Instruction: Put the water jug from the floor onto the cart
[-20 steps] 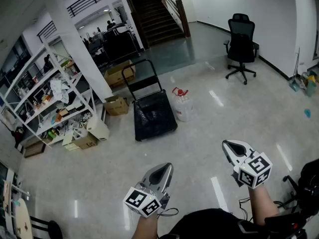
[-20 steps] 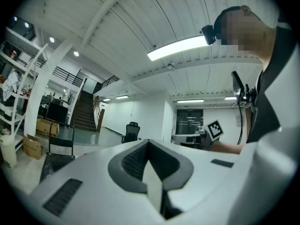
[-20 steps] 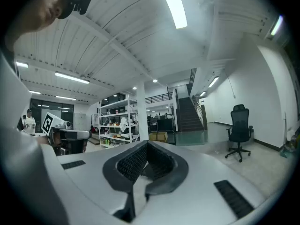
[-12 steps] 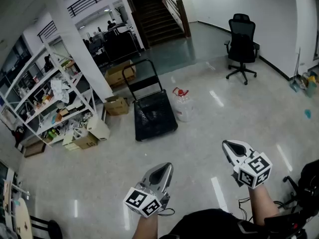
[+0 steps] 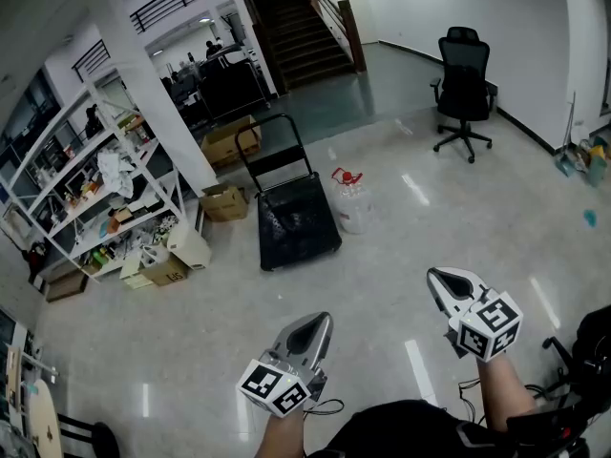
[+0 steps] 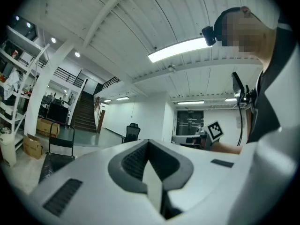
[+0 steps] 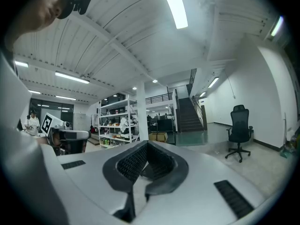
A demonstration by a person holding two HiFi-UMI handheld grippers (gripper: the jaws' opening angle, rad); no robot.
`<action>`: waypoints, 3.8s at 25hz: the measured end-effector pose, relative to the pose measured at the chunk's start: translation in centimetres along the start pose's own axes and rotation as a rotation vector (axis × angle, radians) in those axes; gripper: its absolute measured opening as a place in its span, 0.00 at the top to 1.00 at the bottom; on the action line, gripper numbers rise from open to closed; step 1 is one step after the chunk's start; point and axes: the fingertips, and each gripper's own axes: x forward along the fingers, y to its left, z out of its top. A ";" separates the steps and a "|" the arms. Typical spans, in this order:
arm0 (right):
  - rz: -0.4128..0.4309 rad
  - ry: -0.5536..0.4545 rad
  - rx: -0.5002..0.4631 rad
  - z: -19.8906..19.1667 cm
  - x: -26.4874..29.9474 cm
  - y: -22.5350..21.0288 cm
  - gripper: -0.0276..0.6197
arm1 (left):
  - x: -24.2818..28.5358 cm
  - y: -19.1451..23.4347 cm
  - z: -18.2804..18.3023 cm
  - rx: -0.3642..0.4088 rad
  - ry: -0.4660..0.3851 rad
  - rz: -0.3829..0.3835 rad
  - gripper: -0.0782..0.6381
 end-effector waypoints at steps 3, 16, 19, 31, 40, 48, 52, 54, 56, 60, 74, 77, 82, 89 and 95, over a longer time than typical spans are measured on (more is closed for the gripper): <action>-0.001 -0.005 0.003 0.3 0.3 0.4 0.95 | -0.3 0.3 0.3 -0.003 -0.004 -0.004 0.90; -0.033 0.014 -0.035 0.4 3.6 4.4 0.95 | -3.8 4.3 0.0 -0.028 -0.021 -0.017 0.90; -0.046 0.015 -0.040 0.3 4.6 5.7 0.95 | -4.8 5.8 -0.3 -0.043 -0.022 -0.035 0.90; -0.094 0.045 -0.018 -0.9 8.8 2.3 0.95 | -0.7 10.7 -1.5 -0.080 -0.003 -0.071 0.90; -0.044 0.008 0.004 1.4 15.8 -9.3 0.95 | 11.9 14.5 0.8 -0.026 0.016 -0.023 0.90; 0.036 -0.003 -0.011 2.9 20.3 -19.2 0.95 | 23.0 16.7 1.9 0.002 0.023 0.035 0.90; 0.043 -0.011 0.008 3.0 22.1 -22.6 0.95 | 26.5 17.3 2.1 0.012 0.049 0.040 0.90; 0.042 -0.022 0.022 3.0 23.0 -23.8 0.95 | 27.8 17.7 1.8 0.024 0.073 0.034 0.90; 0.042 -0.020 0.031 2.8 24.3 -25.0 0.95 | 29.1 18.8 1.4 0.020 0.084 0.033 0.90; 0.053 -0.002 0.032 2.2 27.5 -26.5 0.95 | 31.4 21.4 1.0 0.004 0.079 0.036 0.90; 0.023 0.054 -0.014 5.2 48.5 -29.6 0.95 | 38.4 41.1 4.4 -0.027 -0.009 0.009 0.90; 0.021 0.068 -0.027 5.7 53.5 -29.8 0.95 | 39.1 45.4 5.1 -0.052 -0.028 0.007 0.90; 0.041 0.072 -0.034 6.2 59.9 -29.4 0.95 | 40.2 51.8 5.6 -0.038 -0.004 0.024 0.90; 0.035 0.069 -0.018 6.0 65.1 -31.3 0.95 | 42.0 56.4 5.8 -0.040 -0.013 0.050 0.90; 0.045 0.052 0.016 6.0 70.0 -34.9 0.95 | 45.6 59.9 5.9 -0.037 0.002 0.077 0.90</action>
